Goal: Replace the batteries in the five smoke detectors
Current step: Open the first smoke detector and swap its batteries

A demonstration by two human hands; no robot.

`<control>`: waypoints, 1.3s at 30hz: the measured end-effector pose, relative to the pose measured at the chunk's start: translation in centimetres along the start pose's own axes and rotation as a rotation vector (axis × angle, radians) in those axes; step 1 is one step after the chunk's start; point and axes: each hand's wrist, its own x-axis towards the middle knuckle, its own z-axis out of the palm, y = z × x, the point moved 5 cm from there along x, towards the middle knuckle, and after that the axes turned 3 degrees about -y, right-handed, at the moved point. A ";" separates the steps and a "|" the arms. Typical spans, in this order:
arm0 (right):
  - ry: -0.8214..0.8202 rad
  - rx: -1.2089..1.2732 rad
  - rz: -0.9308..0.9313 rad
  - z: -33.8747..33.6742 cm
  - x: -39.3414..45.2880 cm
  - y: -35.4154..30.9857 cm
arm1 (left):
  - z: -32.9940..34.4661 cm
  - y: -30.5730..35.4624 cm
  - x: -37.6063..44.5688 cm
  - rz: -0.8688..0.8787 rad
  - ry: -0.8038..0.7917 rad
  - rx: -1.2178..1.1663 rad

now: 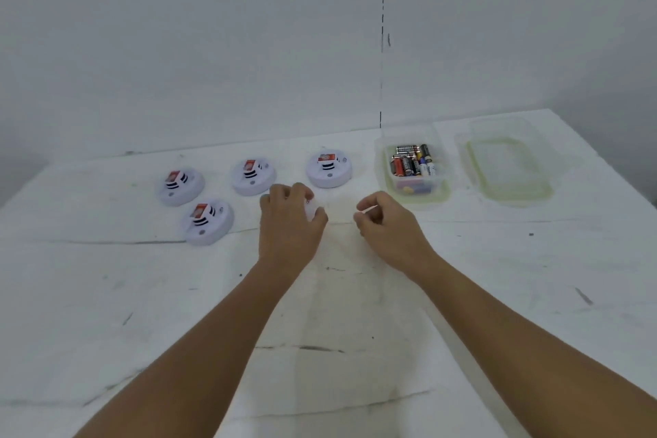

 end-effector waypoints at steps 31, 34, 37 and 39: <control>-0.199 -0.032 -0.383 7.8 -2.4 -7.1 | -2.7 -4.4 -4.3 -0.577 -0.509 -1.820; -0.230 -0.086 -0.451 8.4 -2.6 -7.6 | -3.0 -5.3 -4.5 -0.596 -0.487 -1.822; -0.273 -0.139 -0.500 8.8 -2.6 -8.1 | -3.5 -6.0 -4.6 -0.644 -0.470 -1.794; -0.283 -0.195 -0.533 8.9 -2.5 -8.4 | -3.5 -6.3 -4.7 -0.680 -0.464 -1.742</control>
